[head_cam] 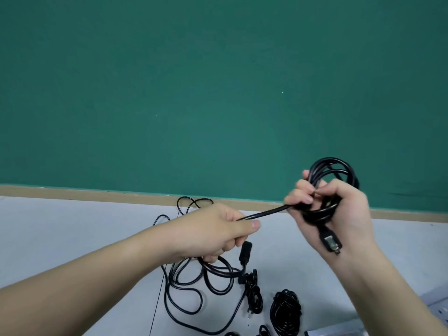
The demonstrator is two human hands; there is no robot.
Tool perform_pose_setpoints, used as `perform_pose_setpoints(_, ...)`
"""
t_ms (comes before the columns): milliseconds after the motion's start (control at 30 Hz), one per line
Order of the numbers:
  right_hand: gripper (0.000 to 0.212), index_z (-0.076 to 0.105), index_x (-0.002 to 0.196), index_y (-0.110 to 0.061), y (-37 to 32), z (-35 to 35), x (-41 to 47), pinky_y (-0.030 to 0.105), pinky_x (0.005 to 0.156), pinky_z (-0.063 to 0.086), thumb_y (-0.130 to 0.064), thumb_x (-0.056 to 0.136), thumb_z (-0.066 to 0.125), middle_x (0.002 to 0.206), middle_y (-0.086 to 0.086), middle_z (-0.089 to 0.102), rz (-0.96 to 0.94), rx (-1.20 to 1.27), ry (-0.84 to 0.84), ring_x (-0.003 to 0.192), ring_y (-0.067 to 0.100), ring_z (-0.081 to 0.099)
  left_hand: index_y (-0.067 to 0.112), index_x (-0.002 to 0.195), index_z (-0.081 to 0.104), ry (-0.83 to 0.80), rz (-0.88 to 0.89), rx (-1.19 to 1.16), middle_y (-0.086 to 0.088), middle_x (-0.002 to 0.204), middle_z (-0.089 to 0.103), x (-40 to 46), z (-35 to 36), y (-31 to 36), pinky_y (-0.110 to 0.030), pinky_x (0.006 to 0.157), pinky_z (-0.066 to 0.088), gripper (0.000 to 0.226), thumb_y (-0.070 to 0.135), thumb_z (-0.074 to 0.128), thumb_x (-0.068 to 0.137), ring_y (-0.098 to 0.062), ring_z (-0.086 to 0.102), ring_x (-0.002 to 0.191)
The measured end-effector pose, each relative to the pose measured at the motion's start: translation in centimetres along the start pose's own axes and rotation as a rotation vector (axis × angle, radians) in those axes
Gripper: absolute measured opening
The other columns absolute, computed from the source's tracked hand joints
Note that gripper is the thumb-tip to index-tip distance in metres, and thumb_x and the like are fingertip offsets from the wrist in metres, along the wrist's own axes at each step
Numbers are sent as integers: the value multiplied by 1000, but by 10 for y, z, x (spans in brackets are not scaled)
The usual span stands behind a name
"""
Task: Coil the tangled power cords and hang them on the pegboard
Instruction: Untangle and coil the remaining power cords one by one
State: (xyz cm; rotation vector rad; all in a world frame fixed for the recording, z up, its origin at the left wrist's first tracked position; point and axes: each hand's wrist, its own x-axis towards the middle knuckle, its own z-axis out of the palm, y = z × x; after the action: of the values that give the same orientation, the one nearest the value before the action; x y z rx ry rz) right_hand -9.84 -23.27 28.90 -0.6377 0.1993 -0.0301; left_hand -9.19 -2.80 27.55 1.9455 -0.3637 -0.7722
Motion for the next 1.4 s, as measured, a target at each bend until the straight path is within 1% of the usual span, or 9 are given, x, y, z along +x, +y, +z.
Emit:
perform_pose_setpoints(267, 21, 52, 108, -9, -6, -13, 12, 26, 53, 36, -1, 93, 39, 71, -1, 38, -268, -241, 205, 56, 15, 34, 24, 74, 52, -1, -30, 526, 9, 57, 43, -1, -2, -5, -25, 50, 34, 44, 53, 42, 106, -12, 38, 47)
perform_pose_setpoints(433, 17, 55, 104, -11, -6, -14, 12, 26, 52, 38, -2, 96, 45, 71, -2, 38, -419, -406, 220, 56, 14, 35, 22, 79, 45, -7, 1, 829, 9, 71, 50, -4, -3, -6, -32, 66, 37, 42, 50, 36, 108, -17, 49, 70)
perform_pose_setpoints(533, 9, 53, 101, -12, -15, -18, 15, 25, 52, 37, -7, 97, 47, 70, -2, 39, -360, -305, 217, 54, 14, 35, 24, 75, 37, -9, 50, 1036, 8, 75, 46, -6, 0, -2, -34, 71, 33, 43, 50, 34, 109, -23, 48, 79)
perform_pose_setpoints(700, 1, 49, 95, -14, -31, -27, 21, 23, 52, 35, -13, 96, 49, 70, -2, 36, -261, -182, 203, 55, 13, 32, 23, 80, 45, -37, 127, 904, 7, 67, 65, -11, 1, -3, -31, 71, 46, 41, 54, 38, 106, -8, 58, 69)
perform_pose_setpoints(867, 12, 48, 95, -15, -20, -25, 19, 27, 56, 36, -14, 100, 59, 72, -1, 39, -249, -476, 56, 58, 14, 36, 18, 80, 45, 72, 265, 812, 1, 72, 57, -20, 2, -13, -37, 76, 49, 50, 56, 29, 107, -17, 54, 73)
perform_pose_setpoints(967, 27, 55, 76, -18, -8, -24, 6, 32, 61, 38, -31, 93, 73, 69, 3, 45, -205, -879, -40, 58, 17, 46, 19, 74, 41, 231, 373, 608, 1, 66, 47, -23, -1, -12, -37, 68, 44, 48, 53, 32, 106, -14, 44, 63)
perform_pose_setpoints(1100, 87, 59, 104, 3, 11, -21, -12, 31, 67, 46, -67, 58, 84, 67, -5, 56, 4, -1131, -278, 62, 13, 53, 27, 72, 39, 430, 512, 513, 2, 59, 41, -22, -10, -15, -34, 57, 36, 44, 58, 32, 102, -18, 40, 58)
perform_pose_setpoints(1233, 35, 61, 98, -28, 33, -5, -26, 8, 66, 42, -30, 74, 87, 71, -31, 61, 176, -1429, -598, 67, -10, 55, 29, 79, 57, 424, 605, 544, 8, 59, 53, -21, -8, -13, -29, 56, 38, 41, 60, 38, 98, -13, 48, 57)
perform_pose_setpoints(1400, 33, 64, 99, -12, 46, -9, -27, 39, 63, 46, -15, 68, 54, 77, 11, 55, 341, -1395, -554, 64, 23, 52, 34, 82, 61, 361, 639, 525, 12, 66, 67, -22, -9, -11, -31, 63, 50, 33, 56, 46, 100, -11, 62, 65)
